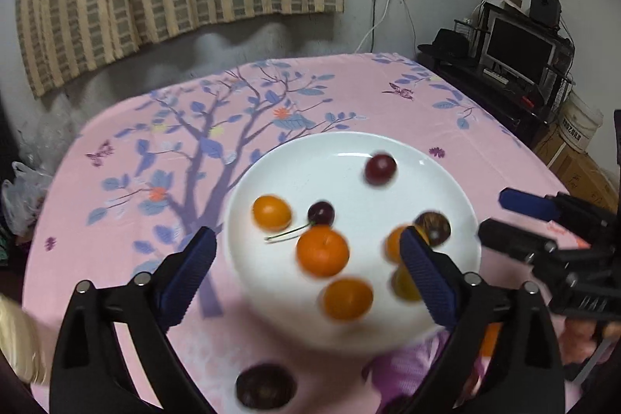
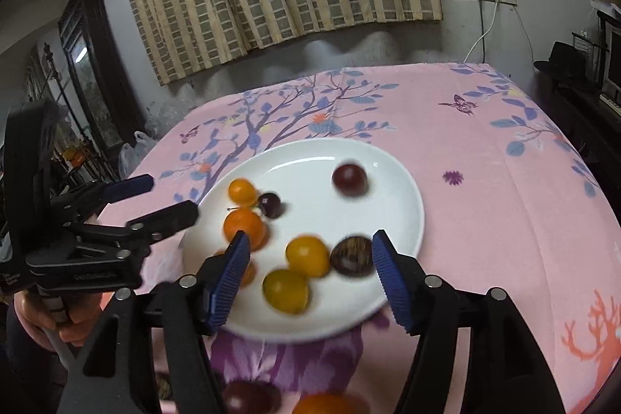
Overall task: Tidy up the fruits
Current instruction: 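Lower the plum and cherry onto the white plate and open both tools, then grasp a mandarin with the right tool while the left tool grasps a red cherry tomato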
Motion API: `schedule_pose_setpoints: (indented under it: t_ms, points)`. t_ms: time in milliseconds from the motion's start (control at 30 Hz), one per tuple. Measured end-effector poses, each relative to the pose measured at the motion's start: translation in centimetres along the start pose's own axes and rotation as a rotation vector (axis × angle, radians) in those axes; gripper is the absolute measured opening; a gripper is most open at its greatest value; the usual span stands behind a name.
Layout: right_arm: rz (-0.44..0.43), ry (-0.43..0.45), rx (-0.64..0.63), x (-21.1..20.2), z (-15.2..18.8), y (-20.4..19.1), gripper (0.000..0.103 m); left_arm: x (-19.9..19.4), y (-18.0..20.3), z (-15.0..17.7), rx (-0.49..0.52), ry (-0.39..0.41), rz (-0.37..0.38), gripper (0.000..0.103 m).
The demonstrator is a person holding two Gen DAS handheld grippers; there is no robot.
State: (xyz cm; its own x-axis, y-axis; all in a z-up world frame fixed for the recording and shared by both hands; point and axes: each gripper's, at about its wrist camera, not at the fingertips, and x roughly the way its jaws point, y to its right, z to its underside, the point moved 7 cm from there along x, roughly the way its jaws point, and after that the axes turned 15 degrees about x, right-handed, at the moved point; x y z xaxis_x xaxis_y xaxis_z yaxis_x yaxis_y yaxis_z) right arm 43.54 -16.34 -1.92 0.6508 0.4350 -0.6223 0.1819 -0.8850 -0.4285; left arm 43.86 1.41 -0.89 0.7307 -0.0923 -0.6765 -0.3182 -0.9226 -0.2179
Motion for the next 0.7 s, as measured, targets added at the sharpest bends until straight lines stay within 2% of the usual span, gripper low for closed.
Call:
schedule_pose_setpoints:
  t_ms: [100,200,333,467,567,700]
  points:
    - [0.006,-0.003,-0.045,-2.3,2.8,0.1,0.067,-3.0,0.5,3.2,0.002,0.012,0.009,0.096]
    - [0.004,-0.012,-0.055,-4.3,6.0,0.8,0.07,-5.3,0.9,6.9,-0.058,0.013,0.047,0.096]
    - [-0.036,-0.06,-0.016,-5.6,9.0,1.3,0.07,-7.4,1.8,11.7,-0.129,0.012,0.075,0.096]
    - [-0.041,-0.102,-0.081,-6.0,11.7,0.8,0.07,-8.5,3.1,15.2,-0.149,-0.002,0.091,0.096]
    - [-0.021,-0.147,-0.097,-5.6,13.1,0.8,0.07,-9.2,3.9,17.2,-0.149,-0.015,0.1,0.096]
    - [-0.022,-0.177,-0.104,-5.2,13.8,0.8,0.07,-9.6,4.8,17.7,-0.119,-0.013,0.107,0.096]
